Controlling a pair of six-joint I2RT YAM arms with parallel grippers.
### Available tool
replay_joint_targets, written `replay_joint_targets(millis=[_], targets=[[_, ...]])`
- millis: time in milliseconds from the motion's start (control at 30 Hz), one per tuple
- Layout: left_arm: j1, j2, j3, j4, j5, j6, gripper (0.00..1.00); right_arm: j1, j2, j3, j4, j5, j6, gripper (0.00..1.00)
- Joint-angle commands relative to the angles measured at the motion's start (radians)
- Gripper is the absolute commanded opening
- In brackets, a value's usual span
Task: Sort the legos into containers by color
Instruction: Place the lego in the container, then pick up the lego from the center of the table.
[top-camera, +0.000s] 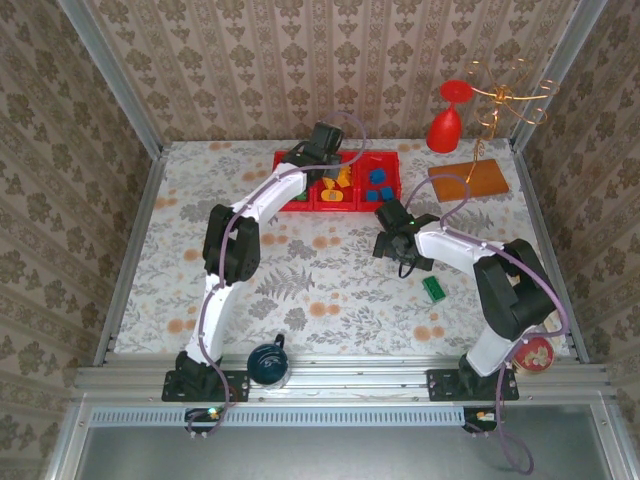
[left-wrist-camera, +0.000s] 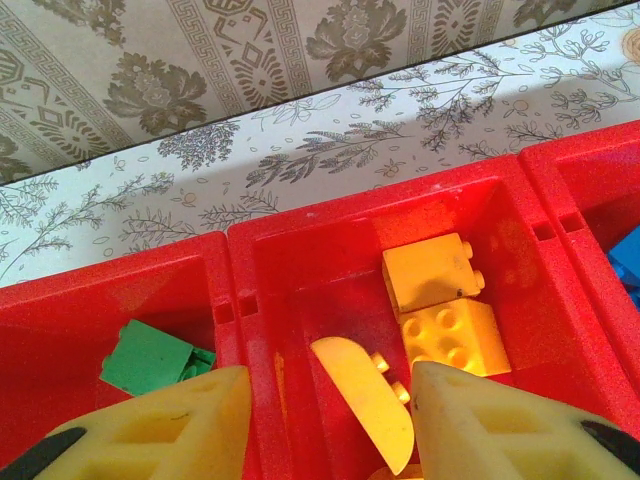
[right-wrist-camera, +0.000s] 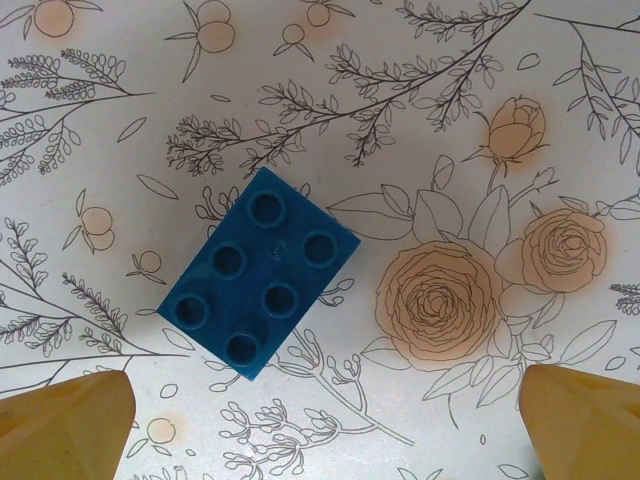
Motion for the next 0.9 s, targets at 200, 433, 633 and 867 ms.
replay_joint_targets(millis=[200, 433, 633, 867], targets=[[0.009, -0.109, -0.029, -0.018, -0.017, 0.007, 0.52, 0.015, 0.028, 0.036, 0.003, -0.012, 0.029, 0.98], [0.009, -0.277, -0.212, 0.068, 0.006, -0.026, 0.66, 0.015, 0.052, 0.043, 0.036, -0.031, 0.029, 0.94], [0.010, -0.437, -0.403, 0.133, 0.012, -0.068, 0.87, 0.015, 0.075, 0.050, 0.045, -0.019, 0.034, 0.89], [0.018, -0.636, -0.666, 0.239, 0.004, -0.130, 1.00, 0.013, 0.128, 0.082, 0.062, -0.004, 0.031, 0.83]])
